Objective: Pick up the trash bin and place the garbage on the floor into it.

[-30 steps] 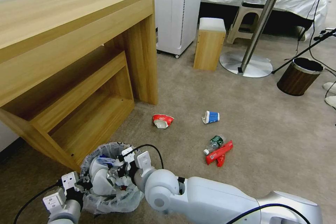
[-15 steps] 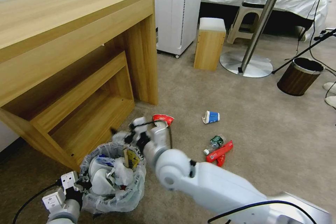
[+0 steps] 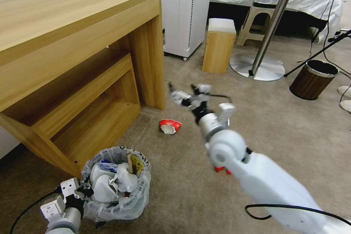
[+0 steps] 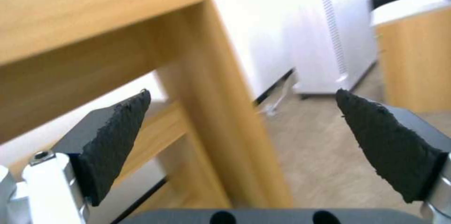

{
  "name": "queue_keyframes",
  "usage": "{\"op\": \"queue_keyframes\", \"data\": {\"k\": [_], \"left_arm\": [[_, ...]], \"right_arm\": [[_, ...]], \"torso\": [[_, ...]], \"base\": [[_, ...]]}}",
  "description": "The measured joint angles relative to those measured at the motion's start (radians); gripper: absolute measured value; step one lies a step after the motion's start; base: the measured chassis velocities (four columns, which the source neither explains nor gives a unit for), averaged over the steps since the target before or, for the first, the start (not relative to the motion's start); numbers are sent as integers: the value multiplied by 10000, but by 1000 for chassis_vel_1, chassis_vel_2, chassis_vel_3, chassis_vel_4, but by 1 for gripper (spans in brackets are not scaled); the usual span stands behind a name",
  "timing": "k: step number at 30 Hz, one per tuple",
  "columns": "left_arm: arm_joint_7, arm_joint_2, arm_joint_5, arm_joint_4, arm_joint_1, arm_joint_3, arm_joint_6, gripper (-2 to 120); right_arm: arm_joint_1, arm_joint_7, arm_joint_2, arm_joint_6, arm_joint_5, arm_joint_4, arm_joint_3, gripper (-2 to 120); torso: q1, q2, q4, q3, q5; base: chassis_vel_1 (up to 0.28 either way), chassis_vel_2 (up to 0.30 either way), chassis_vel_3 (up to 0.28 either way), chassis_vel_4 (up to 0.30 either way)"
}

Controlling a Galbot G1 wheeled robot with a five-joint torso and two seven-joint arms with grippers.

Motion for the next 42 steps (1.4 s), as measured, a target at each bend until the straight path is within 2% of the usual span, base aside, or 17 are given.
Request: {"op": "queue_keyframes", "data": {"k": [3,7,10,21,42], "left_arm": [[-5,35,-34,-61,-11,35,10,1],[-4,54,-42,-92,-13,42,11,1],[31,106,-46,-182,67,46,-2,1],[59,305,-108,-267,206,36,-108,1],[129,537,-184,-305,421,51,-272,1]], "right_arm": [[-227,121,-285,-166,177,-149,889,100],[-561,181,-463,-226,-28,-392,1420,100],[-1371,471,-751,-552,-354,-654,2178,100],[-2773,596,-1074,-518,-920,-1192,3390,100],[-3593,578,-764,-216,-1711,-1330,3976,100]], "torso": [[0,0,1,0,-1],[0,0,2,0,-1],[0,-1,2,0,-1],[0,0,2,0,0],[-1,0,0,0,-3]], "base": [[0,0,0,0],[0,0,0,0],[0,0,0,0],[0,0,0,0],[0,0,0,0]]}}
